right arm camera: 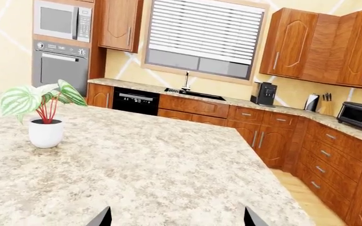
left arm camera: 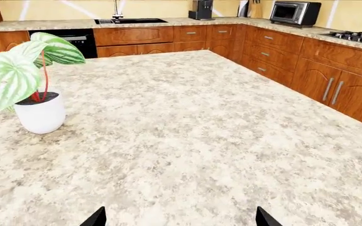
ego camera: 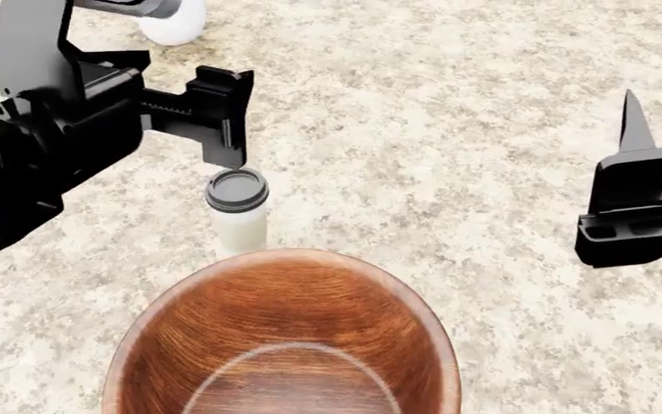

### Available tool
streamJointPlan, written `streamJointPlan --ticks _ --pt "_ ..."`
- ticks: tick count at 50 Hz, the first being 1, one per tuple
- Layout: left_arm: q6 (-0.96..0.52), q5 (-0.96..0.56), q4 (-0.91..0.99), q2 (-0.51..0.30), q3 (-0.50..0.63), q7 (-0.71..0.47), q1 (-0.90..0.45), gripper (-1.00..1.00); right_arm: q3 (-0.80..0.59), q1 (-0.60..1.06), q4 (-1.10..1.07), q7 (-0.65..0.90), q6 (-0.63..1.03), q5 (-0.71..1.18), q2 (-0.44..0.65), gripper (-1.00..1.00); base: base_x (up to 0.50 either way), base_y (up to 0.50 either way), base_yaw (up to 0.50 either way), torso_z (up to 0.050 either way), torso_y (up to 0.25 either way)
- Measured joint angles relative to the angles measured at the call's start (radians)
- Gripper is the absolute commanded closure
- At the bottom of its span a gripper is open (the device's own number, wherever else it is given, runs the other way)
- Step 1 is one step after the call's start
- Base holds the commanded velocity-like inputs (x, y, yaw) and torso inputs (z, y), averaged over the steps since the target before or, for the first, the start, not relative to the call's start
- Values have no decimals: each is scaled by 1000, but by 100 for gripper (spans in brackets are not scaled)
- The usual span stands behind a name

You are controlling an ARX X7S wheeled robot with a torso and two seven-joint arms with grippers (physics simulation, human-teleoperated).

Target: Place the cup inside the bowl on the dining table and move the bowl to any counter.

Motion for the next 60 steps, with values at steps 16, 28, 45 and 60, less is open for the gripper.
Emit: streamJointPlan --ticks 16,28,45,60 --pt "107 4 -202 28 127 41 -33 -100 35 -8 -14 46 33 78 20 -100 0 0 0 0 0" --pt "243 32 -410 42 215 59 -67 -100 60 -30 -25 69 37 124 35 -100 0 0 0 0 0" --pt "367 50 -617 38 309 64 -88 -100 53 -37 -17 88 28 156 46 -100 0 0 0 0 0" --pt "345 13 -653 27 335 55 -84 -100 36 -39 -7 100 13 169 55 -100 0 0 0 0 0"
